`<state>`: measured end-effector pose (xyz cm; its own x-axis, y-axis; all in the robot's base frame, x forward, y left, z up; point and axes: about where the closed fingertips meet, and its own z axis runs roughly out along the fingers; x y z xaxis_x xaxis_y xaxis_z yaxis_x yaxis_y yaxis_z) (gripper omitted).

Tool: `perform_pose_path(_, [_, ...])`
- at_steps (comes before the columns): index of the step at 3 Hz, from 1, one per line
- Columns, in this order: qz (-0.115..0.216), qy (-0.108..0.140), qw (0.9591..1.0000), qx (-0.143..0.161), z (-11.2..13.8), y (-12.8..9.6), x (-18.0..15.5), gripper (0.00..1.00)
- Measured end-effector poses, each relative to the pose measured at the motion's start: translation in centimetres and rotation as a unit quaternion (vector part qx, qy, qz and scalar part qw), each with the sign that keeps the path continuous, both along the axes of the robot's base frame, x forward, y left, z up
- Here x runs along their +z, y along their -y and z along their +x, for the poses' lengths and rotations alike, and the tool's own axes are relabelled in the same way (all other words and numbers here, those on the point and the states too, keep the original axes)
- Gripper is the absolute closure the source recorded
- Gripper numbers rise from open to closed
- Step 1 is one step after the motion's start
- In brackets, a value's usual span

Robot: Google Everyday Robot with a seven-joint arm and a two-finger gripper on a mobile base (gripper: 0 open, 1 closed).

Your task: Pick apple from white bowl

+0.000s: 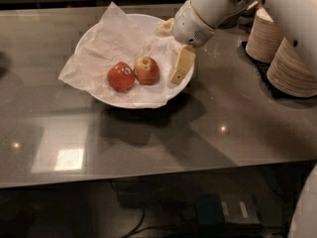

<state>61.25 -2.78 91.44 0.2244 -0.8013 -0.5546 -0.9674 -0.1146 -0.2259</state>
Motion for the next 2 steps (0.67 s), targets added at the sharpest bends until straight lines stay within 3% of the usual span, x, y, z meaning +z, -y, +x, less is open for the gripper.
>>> perform_pose_path(2, [-0.001,-0.003,0.9997,0.025,1.56,-2.32,-0.61,0.17])
